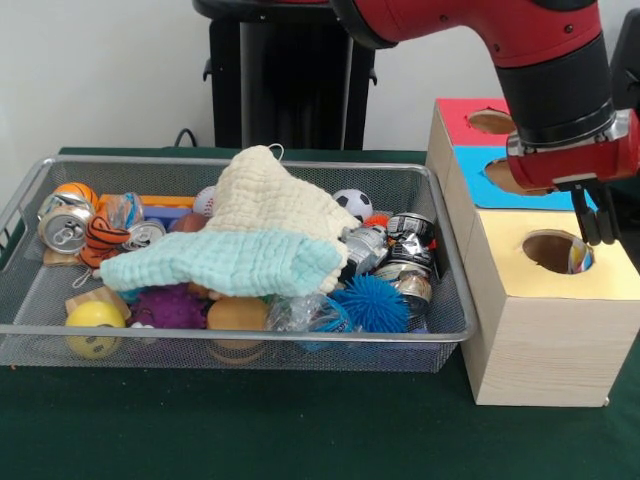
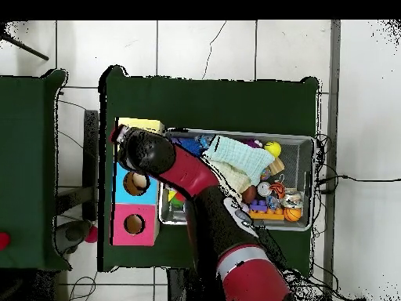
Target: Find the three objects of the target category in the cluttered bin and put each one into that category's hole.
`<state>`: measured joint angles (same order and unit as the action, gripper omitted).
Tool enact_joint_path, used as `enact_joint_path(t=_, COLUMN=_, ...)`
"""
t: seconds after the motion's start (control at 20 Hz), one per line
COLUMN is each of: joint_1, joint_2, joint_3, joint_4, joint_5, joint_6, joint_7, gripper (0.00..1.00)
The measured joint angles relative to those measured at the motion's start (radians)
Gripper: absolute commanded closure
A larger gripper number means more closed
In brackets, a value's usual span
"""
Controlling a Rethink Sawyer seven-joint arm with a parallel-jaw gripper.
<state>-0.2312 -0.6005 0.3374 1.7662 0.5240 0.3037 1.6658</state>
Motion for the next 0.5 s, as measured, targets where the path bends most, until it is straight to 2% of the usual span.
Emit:
enact_joint_path(t=0.2, joint_1=0.037, joint_2=0.017, joint_3=-0.032, joint_4=-0.017, joint_5=-0.036, joint_6=0.033, joint_7=0.000, gripper=1.00)
enact_joint_path(t=0.5, joint_1=0.063, joint_2=0.029, joint_3=-0.053, joint_4=-0.051, joint_5=-0.040, joint_6=0.049, joint_7=0.000, gripper=1.00)
